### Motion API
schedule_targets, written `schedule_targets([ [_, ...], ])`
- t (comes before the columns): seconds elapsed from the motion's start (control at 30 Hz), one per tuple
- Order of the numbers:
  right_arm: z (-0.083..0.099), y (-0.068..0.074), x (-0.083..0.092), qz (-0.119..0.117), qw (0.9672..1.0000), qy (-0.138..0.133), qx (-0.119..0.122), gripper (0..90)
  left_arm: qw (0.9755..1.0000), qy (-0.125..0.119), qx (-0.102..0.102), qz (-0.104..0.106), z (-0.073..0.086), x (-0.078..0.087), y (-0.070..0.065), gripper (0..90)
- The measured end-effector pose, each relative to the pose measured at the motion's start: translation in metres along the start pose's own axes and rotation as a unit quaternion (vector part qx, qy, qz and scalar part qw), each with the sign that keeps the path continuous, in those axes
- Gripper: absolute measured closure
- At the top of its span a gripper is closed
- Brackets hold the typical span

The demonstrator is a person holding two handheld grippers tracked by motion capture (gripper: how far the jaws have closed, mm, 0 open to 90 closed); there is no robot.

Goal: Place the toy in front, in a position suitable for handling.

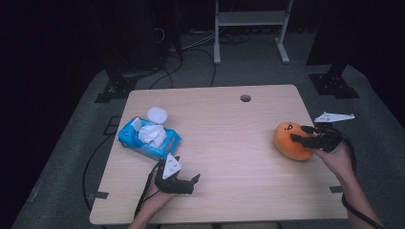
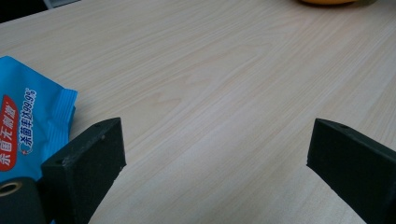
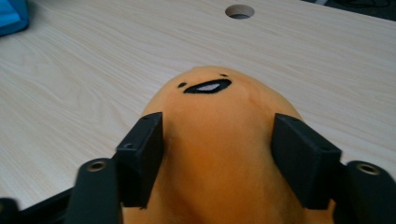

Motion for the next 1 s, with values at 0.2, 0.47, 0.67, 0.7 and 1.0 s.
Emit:
schedule_targets([
  [0.2, 0.01, 0.006, -0.009, -0.011, 0.9999, -0.001, -0.002, 50.2, 1.0, 0.002, 0.004, -0.003, 0.0, 0.001, 0.002, 3.2],
  [0.47, 0.016, 0.015, -0.015, -0.011, 0.9999, -0.002, 0.0, 61.0, 1.0, 0.004, 0.001, 0.003, 0.001, -0.001, -0.001, 3.2],
  [0.67, 0.015, 0.017, -0.011, -0.008, 0.9999, 0.005, -0.006, 70.1, 0.9999, 0.008, -0.007, -0.003, 0.002, -0.002, 0.0, 3.4],
  [0.7, 0.014, 0.017, -0.009, -0.004, 1.0, 0.005, -0.004, 71.5, 1.0, 0.007, -0.006, -0.002, 0.002, -0.002, 0.0, 3.4],
  [1.0, 0.003, 0.007, 0.004, -0.002, 0.9994, -0.009, -0.033, 75.2, 0.9999, 0.01, -0.004, -0.004, 0.002, -0.001, 0.002, 3.7],
])
Point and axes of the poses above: each handheld gripper's, and its own axes: x roughly backward along the jaws, z roughly out of its underside, y roughly to its left, the point moved 5 cm from there along -x, roughly forward along the jaws, and after that the axes turned 3 degrees about y, right-handed, at the moved point
